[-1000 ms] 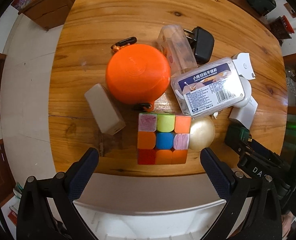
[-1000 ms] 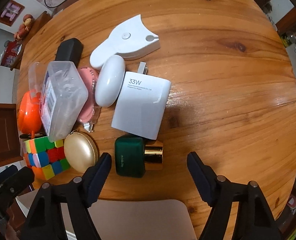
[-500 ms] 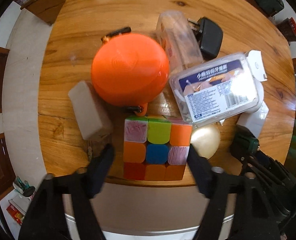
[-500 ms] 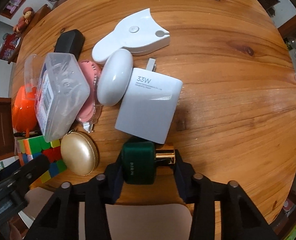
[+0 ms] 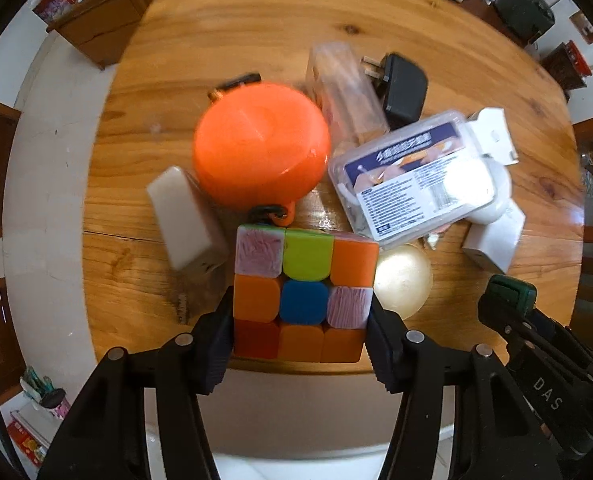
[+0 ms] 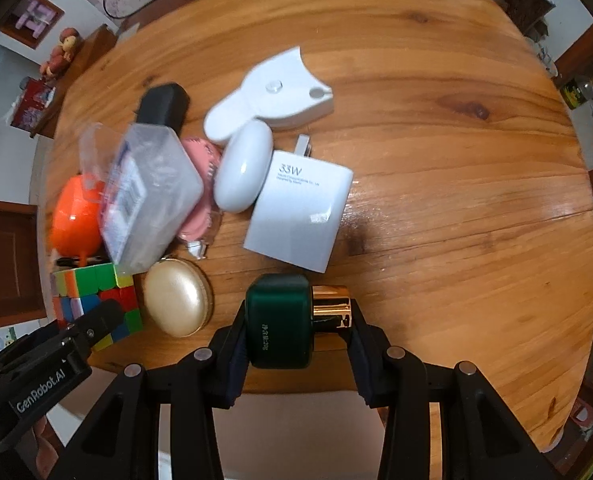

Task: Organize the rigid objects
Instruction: 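Carry the cube and green bottle into the white tray and release both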

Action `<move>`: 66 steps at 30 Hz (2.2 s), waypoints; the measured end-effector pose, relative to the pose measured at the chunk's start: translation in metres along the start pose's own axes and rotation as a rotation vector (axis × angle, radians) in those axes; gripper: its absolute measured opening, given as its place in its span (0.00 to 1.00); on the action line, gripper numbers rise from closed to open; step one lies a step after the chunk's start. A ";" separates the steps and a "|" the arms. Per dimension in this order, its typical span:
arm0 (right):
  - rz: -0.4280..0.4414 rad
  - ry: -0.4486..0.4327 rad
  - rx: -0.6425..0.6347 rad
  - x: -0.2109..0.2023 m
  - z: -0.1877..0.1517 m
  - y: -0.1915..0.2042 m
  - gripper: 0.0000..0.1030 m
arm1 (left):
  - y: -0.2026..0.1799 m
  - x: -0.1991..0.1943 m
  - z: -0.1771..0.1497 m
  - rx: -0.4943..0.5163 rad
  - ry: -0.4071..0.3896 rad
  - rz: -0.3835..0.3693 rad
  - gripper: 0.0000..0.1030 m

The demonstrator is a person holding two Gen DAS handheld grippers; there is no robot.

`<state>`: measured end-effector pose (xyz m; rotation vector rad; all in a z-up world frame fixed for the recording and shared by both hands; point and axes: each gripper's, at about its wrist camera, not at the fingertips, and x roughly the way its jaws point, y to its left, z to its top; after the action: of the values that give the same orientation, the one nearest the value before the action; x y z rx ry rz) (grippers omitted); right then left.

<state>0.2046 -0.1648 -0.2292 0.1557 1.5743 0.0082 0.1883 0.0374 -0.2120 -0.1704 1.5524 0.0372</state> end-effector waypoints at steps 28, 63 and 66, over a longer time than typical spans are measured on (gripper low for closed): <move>0.075 -0.342 -0.319 -0.177 -0.187 0.027 0.42 | -0.004 -0.175 -0.183 0.223 -0.392 -0.046 0.59; -0.100 -0.145 -0.388 0.007 -0.226 0.018 0.43 | 0.017 0.002 -0.205 0.114 -0.281 -0.023 0.59; -0.082 -0.166 -0.386 0.009 -0.225 0.018 0.52 | 0.018 0.005 -0.203 0.115 -0.302 -0.018 0.59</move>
<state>-0.0175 -0.1246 -0.2336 -0.2061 1.3849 0.2283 -0.0149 0.0280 -0.2200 -0.0832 1.2474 -0.0386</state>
